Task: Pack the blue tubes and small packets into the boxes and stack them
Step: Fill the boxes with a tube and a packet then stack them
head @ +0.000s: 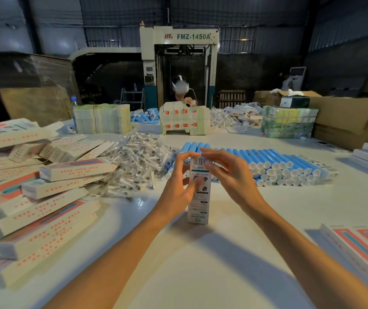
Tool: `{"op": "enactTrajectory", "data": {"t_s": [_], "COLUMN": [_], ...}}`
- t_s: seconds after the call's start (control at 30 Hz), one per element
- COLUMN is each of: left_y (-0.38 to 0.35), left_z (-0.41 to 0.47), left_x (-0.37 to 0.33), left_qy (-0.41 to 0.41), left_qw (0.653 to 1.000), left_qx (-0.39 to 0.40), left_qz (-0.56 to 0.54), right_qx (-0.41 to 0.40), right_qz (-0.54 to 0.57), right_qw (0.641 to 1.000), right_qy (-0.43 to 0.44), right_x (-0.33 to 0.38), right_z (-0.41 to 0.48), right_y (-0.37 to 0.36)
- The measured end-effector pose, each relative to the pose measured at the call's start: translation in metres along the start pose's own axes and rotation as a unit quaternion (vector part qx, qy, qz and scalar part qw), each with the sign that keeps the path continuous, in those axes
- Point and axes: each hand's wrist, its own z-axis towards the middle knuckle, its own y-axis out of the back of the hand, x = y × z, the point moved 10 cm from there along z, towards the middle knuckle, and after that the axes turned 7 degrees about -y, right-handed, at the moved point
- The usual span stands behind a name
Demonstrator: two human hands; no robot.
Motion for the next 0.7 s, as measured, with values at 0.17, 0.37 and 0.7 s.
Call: {"op": "enactTrajectory", "data": {"t_s": [0.17, 0.37, 0.7], "left_y": [0.007, 0.008, -0.028], "left_z": [-0.003, -0.008, -0.021], "left_x": [0.013, 0.027, 0.014], "left_qy": [0.057, 0.102, 0.070], "left_qw": [0.994, 0.982, 0.995], "left_qx": [-0.041, -0.068, 0.053], "left_qz": [-0.080, -0.145, 0.054], "right_qx": [0.011, 0.135, 0.008], "right_qz": [0.173, 0.167, -0.079], "right_qw": [0.974, 0.940, 0.971], "right_qy": [-0.145, -0.264, -0.225], "right_x": [-0.037, -0.055, -0.008], "right_z": [-0.018, -0.043, -0.061], "right_y": [-0.017, -0.054, 0.034]}}
